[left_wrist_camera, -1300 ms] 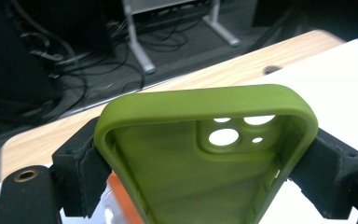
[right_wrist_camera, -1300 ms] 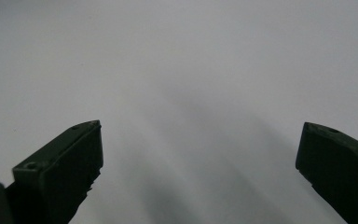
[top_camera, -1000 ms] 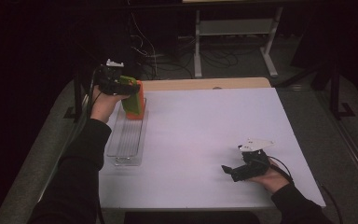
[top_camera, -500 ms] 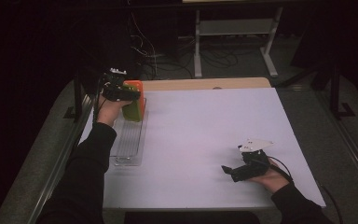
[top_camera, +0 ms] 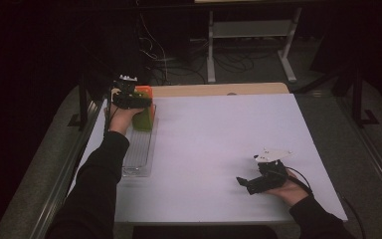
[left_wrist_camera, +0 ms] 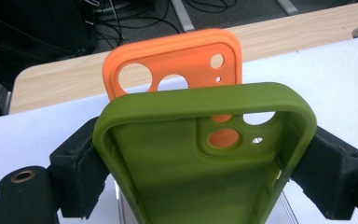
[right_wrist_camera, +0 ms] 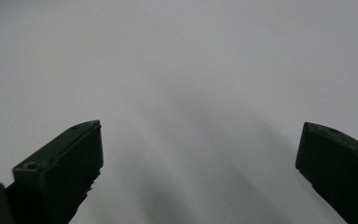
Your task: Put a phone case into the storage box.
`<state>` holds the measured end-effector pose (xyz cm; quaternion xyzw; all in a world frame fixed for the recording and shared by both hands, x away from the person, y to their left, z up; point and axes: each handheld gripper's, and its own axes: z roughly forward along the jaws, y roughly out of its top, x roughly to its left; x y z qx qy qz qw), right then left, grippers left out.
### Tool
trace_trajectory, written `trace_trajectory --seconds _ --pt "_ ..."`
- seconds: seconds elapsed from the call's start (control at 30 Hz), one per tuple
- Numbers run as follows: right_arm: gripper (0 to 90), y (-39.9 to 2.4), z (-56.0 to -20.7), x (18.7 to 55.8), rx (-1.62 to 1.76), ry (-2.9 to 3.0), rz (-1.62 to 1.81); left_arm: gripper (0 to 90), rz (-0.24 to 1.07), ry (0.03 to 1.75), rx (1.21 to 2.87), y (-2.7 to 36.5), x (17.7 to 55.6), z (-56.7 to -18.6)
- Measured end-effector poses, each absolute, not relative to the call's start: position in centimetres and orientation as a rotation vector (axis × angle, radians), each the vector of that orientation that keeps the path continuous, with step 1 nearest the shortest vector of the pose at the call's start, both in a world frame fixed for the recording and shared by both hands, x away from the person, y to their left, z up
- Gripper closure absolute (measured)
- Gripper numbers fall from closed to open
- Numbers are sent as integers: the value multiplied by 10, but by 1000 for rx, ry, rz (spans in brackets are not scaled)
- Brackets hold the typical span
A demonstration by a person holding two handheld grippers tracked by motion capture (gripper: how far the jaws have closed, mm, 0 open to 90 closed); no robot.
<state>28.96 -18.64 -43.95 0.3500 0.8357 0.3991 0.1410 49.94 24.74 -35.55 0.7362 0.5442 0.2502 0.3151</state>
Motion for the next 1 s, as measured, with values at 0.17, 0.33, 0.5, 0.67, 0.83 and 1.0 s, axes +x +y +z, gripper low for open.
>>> trace_trajectory --seconds 0.17,0.33,0.5,0.67,0.83,1.0 --pt "0 -186 -439 289 1014 2414 1151 131 666 1428 1923 247 500 -359" --pt "0 -186 -439 289 1018 2413 1154 86 656 1413 1926 249 501 -359" --pt "0 -186 -440 289 1009 2412 1151 27 642 1419 1908 250 502 -360" --pt "0 -186 -439 289 1013 2413 1157 27 607 1396 1894 253 498 -354" --pt "0 -185 -439 289 1017 2412 1158 27 571 1337 1908 254 490 -346" --pt "0 -185 -439 289 1007 2414 1157 26 522 1253 1927 255 481 -340"
